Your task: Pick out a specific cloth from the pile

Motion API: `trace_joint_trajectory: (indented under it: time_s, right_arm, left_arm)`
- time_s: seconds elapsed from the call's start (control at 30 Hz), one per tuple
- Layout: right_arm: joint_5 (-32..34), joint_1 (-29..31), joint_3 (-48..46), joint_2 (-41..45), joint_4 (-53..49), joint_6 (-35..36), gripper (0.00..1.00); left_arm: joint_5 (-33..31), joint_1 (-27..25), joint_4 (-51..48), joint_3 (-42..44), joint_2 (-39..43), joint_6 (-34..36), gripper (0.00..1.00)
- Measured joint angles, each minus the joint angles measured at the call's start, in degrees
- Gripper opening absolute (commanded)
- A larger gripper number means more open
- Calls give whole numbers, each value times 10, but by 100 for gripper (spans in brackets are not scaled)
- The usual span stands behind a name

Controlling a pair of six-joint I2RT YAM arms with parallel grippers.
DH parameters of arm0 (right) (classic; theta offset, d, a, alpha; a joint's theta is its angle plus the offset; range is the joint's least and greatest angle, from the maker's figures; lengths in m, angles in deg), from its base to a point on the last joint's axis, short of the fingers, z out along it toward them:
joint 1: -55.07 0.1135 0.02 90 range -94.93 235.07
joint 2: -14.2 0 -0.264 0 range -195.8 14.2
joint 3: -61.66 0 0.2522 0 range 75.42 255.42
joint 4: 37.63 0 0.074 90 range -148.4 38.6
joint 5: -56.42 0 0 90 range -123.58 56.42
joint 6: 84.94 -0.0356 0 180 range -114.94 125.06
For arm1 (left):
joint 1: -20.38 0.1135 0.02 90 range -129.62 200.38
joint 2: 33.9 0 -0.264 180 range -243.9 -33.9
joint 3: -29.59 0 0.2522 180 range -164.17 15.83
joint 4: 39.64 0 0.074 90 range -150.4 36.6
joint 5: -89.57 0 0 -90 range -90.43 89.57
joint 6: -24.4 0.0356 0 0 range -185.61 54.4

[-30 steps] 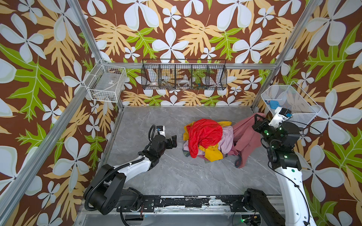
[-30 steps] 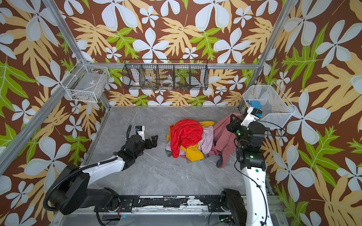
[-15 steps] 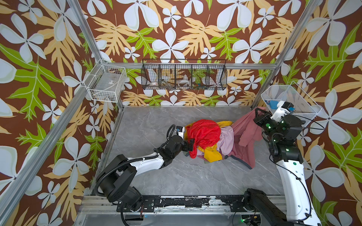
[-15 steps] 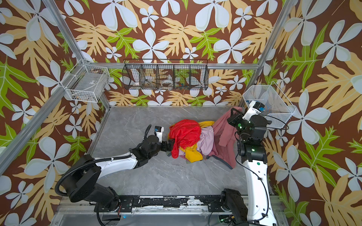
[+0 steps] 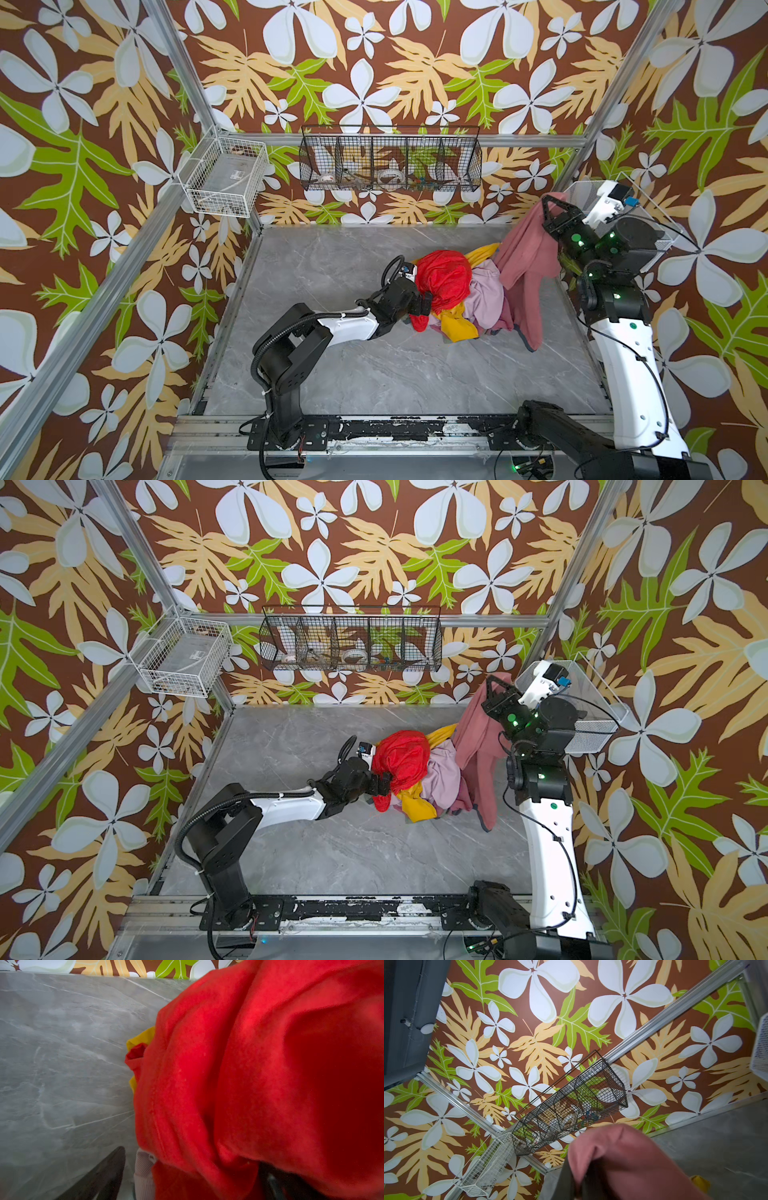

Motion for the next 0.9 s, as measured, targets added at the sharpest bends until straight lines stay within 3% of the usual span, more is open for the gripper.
trace_joint_trajectory:
  time_s: [0.23,0.43,0.57,0.9]
  right_arm:
    - [-13,26,138,-82,-8,-12,0]
    - [-7,92,134,-91,-20,6,0]
    - [11,97,158,-97,-43,17,0]
    - [8,115,316,-160,-89,44,0]
  left_arm:
    - [-19,-5,-49,-42,-36,-9,100]
    - [-27,-6,-63,-50,-36,-13,100]
    - [-31,-6,-71,-54,-36,-10,100]
    - [-52,-7,-110,-79,-55,-6,100]
